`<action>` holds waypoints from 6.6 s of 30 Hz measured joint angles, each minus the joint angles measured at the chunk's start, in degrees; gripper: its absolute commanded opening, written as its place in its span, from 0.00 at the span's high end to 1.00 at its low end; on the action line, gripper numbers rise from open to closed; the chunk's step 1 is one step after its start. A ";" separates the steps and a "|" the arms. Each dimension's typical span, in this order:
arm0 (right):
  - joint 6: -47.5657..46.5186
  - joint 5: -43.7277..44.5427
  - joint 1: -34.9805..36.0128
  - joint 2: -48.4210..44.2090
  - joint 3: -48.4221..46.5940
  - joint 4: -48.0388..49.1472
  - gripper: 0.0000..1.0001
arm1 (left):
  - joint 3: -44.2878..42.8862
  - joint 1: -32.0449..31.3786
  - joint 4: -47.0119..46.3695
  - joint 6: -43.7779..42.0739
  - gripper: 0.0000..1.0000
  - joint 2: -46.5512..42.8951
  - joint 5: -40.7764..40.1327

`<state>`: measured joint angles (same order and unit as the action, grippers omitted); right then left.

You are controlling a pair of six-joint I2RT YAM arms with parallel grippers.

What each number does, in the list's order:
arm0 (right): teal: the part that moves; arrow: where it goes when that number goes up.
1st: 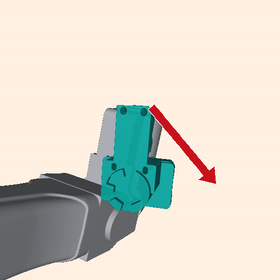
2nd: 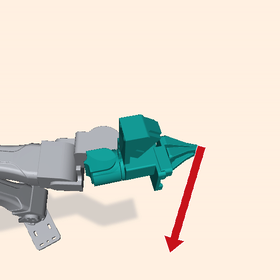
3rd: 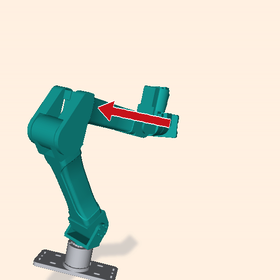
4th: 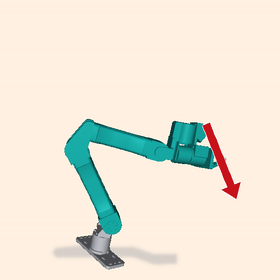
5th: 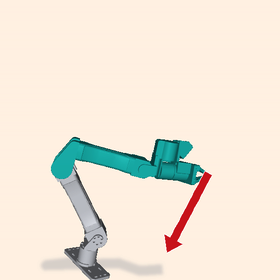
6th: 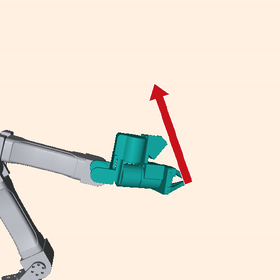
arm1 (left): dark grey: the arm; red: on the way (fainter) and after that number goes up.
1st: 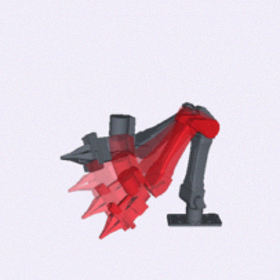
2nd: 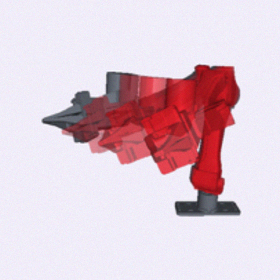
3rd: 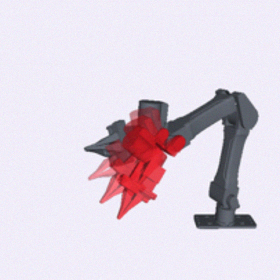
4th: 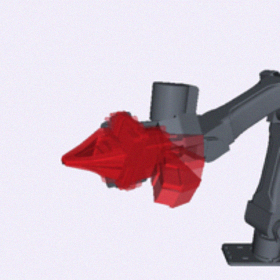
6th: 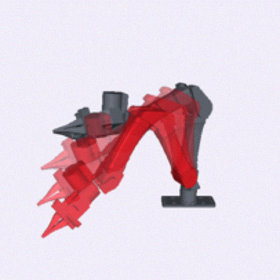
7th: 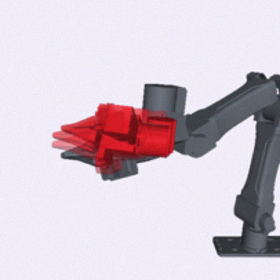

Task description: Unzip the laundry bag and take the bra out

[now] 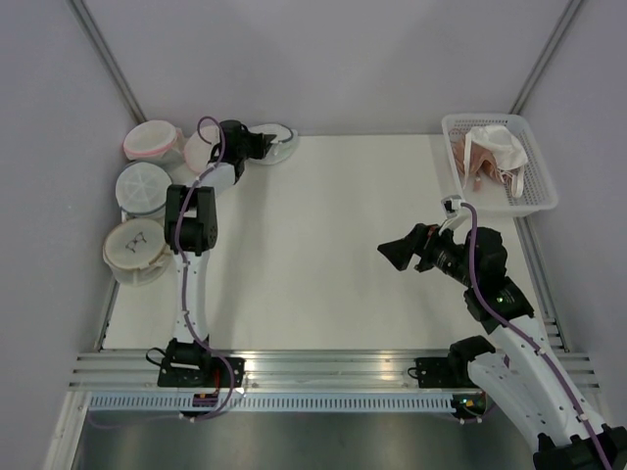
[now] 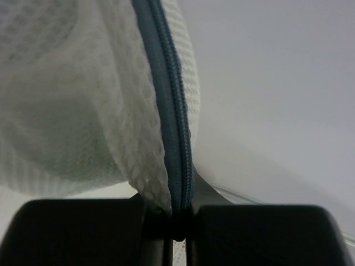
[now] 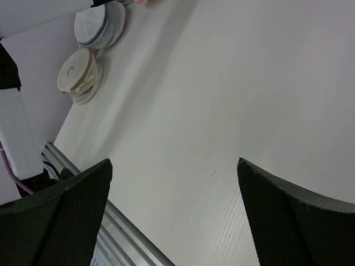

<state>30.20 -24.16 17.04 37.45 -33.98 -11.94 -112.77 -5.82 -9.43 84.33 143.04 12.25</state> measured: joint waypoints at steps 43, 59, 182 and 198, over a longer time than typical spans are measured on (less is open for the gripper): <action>7.34 6.10 22.69 36.15 -0.04 32.79 0.16 | 77.33 -23.26 -13.27 10.38 0.98 -60.41 7.41; 8.09 9.29 24.83 41.94 -1.31 38.05 0.41 | 77.33 -25.05 -13.29 12.72 0.98 -60.33 7.28; -5.35 4.22 27.47 40.61 -12.04 1.73 1.00 | 76.83 -30.69 11.87 -19.58 0.29 -65.77 -0.79; -3.87 2.14 27.87 40.63 -11.32 5.64 1.00 | 78.29 -31.80 4.26 -8.02 0.21 -68.91 2.97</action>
<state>26.33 -22.02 44.91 78.08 -45.30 -6.31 -34.48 -37.63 -5.17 76.31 74.13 15.22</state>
